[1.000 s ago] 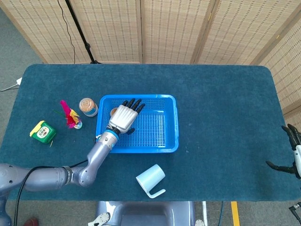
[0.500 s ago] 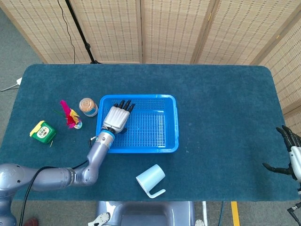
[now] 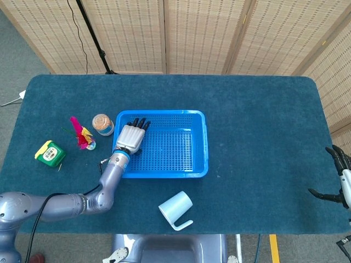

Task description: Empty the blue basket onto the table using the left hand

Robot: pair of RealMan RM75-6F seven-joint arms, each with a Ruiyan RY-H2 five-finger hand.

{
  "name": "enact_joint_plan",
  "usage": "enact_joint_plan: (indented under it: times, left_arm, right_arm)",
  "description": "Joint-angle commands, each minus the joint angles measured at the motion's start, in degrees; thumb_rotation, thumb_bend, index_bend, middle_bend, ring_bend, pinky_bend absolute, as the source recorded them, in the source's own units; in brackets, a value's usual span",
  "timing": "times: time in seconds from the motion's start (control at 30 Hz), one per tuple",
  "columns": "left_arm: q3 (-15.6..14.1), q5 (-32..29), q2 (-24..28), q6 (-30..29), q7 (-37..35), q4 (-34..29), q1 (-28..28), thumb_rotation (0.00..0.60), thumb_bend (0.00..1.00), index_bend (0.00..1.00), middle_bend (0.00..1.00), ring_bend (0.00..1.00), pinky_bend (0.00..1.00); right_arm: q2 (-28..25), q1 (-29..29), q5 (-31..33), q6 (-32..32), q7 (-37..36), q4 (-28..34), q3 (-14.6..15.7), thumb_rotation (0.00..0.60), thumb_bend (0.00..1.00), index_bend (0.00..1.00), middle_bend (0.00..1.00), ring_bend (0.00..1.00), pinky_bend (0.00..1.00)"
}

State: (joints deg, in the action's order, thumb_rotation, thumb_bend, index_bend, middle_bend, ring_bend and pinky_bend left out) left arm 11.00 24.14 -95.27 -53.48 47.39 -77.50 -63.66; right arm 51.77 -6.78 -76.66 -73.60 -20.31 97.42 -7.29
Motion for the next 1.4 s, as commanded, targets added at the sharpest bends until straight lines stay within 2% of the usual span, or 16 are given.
enact_joint_plan:
  times: [0.03, 0.13, 0.3, 0.53, 0.67, 0.8, 0.9, 1.2, 1.4]
  left_arm:
    - [-0.19, -0.30, -0.89, 0.51, -0.16, 1.35, -0.16, 0.596, 0.24, 0.00, 0.00, 0.00, 0.21]
    - [-0.04, -0.62, -1.40, 0.77, -0.64, 2.21, -0.09, 0.600, 0.24, 0.00, 0.00, 0.00, 0.24]
    - [0.05, -0.03, -2.11, 0.06, -1.37, 3.53, 0.23, 0.600, 0.26, 0.00, 0.00, 0.02, 0.46]
    - [-0.30, -0.31, -2.34, -0.43, -0.92, 3.85, 0.66, 0.600, 0.26, 0.01, 0.00, 0.14, 0.55]
    - [-0.38, 0.49, -2.29, -0.75, -1.14, 3.81, 0.93, 0.600, 0.27, 0.15, 0.04, 0.24, 0.61]
    - [-0.54, 1.97, -2.46, -1.69, -1.22, 3.75, 1.18, 0.600, 0.38, 0.39, 0.24, 0.37, 0.69]
    - [-0.52, 3.63, -2.85, -2.84, -1.48, 3.92, 1.40, 0.600, 0.47, 0.49, 0.34, 0.43, 0.70]
    - [0.02, 7.03, -2.26, -5.12, -1.56, 2.75, 2.02, 0.600, 0.56, 0.58, 0.41, 0.50, 0.71]
    - [0.92, 9.03, -1.25, -5.71, -2.99, 1.30, 2.72, 0.600, 0.56, 0.59, 0.42, 0.50, 0.72]
  right_arm:
    - [0.05, -0.07, 0.13, 0.15, 0.09, -0.03, 0.02, 0.600, 0.00, 0.00, 0.00, 0.00, 0.00]
    - [0.10, -0.13, 0.25, 0.24, 0.23, -0.07, 0.00, 0.600, 0.00, 0.00, 0.00, 0.00, 0.00]
    - [0.19, -0.17, 0.48, 0.23, 0.49, 0.03, -0.05, 0.600, 0.00, 0.00, 0.00, 0.00, 0.00]
    - [0.30, -0.23, 0.72, 0.31, 1.06, 0.23, -0.03, 0.600, 0.00, 0.00, 0.00, 0.00, 0.00]
    - [0.35, -0.29, 0.87, 0.46, 1.20, 0.28, -0.02, 0.600, 0.00, 0.00, 0.00, 0.00, 0.00]
    - [0.31, -0.34, 0.99, 0.56, 1.26, 0.37, -0.05, 0.600, 0.00, 0.00, 0.00, 0.00, 0.00]
    - [0.37, -0.33, 1.02, 0.52, 1.40, 0.40, -0.03, 0.600, 0.00, 0.00, 0.00, 0.00, 0.00]
    - [0.49, -0.48, 1.08, 0.79, 1.64, 0.46, 0.02, 0.600, 0.00, 0.00, 0.00, 0.00, 0.00]
    - [0.51, -0.41, 1.00, 0.57, 1.89, 0.60, 0.06, 0.600, 0.00, 0.00, 0.00, 0.00, 0.00]
